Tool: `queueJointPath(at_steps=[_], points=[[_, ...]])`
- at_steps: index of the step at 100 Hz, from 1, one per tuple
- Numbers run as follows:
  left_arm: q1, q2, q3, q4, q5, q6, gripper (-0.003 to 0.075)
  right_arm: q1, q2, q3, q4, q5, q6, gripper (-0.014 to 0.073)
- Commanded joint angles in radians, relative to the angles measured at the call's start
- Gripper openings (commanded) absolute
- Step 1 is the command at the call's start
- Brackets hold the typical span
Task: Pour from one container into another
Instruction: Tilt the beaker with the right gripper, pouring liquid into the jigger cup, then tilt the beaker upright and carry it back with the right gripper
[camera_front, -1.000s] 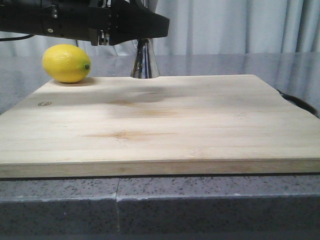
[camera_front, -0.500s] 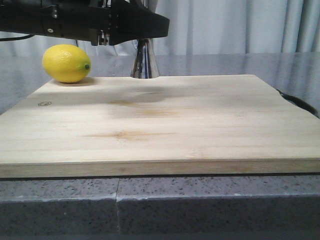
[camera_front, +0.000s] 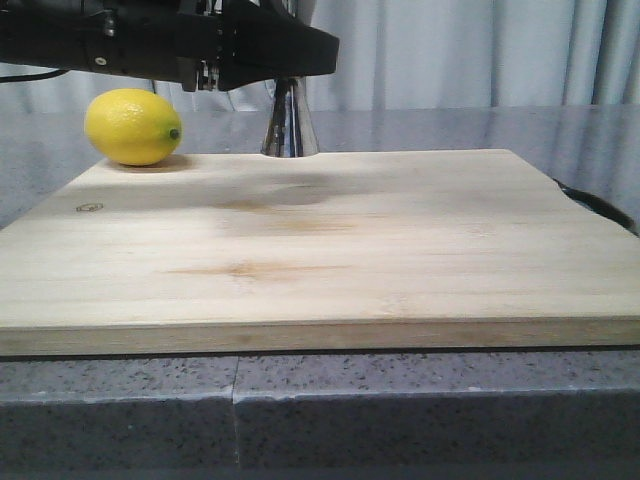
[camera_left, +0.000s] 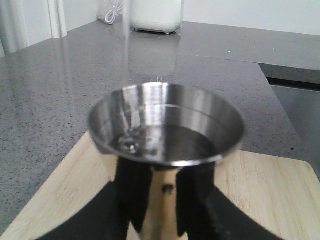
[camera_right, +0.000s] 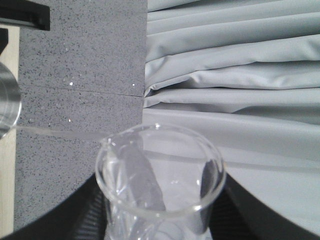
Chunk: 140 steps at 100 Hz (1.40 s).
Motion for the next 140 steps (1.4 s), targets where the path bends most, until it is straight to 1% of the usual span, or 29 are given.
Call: queueJointPath(at_steps=[1, 42, 59, 75, 93, 105, 113, 118, 119, 122, 129, 140], points=[[-0.01, -0.046, -0.029, -0.085, 0.097, -0.008, 0.0187, 0.003, -0.033, -0.038, -0.045, -0.076, -0.007, 0.0303], [-0.01, -0.046, -0.029, -0.085, 0.097, -0.008, 0.0187, 0.003, -0.033, -0.038, -0.031, -0.094, -0.007, 0.0303], [-0.01, -0.046, -0.029, -0.085, 0.097, -0.008, 0.0187, 0.003, -0.033, -0.038, 0.056, -0.034, -0.007, 0.0303], [-0.01, -0.046, -0.029, -0.085, 0.097, -0.008, 0.0187, 0.003, -0.033, -0.038, 0.069, 0.011, 0.0, 0.0303], [-0.01, -0.046, -0.029, -0.085, 0.097, -0.008, 0.0187, 0.003, -0.033, -0.038, 0.154, -0.003, 0.138, 0.0303], [-0.01, -0.046, -0.029, -0.085, 0.097, -0.008, 0.0187, 0.001, -0.033, -0.038, 0.158, -0.009, 0.256, 0.0303], [-0.01, -0.046, -0.029, -0.085, 0.097, -0.008, 0.0187, -0.019, -0.033, -0.038, 0.174, -0.014, 0.343, 0.0303], [-0.01, -0.046, -0.029, -0.085, 0.097, -0.008, 0.0187, -0.046, -0.035, -0.038, 0.225, -0.02, 0.37, 0.0303], [-0.01, -0.046, -0.029, -0.085, 0.097, -0.008, 0.0187, -0.055, -0.038, -0.038, 0.259, -0.022, 0.372, 0.0303], [-0.01, -0.046, -0.029, -0.085, 0.097, -0.008, 0.0187, -0.071, -0.042, -0.038, 0.297, -0.025, 0.372, 0.0303], [-0.01, -0.046, -0.029, -0.085, 0.097, -0.008, 0.0187, -0.141, -0.054, -0.02, 0.438, -0.054, 0.372, 0.0303], [-0.01, -0.046, -0.029, -0.085, 0.097, -0.008, 0.0187, -0.244, -0.087, 0.038, 0.59, -0.122, 0.372, 0.0303]])
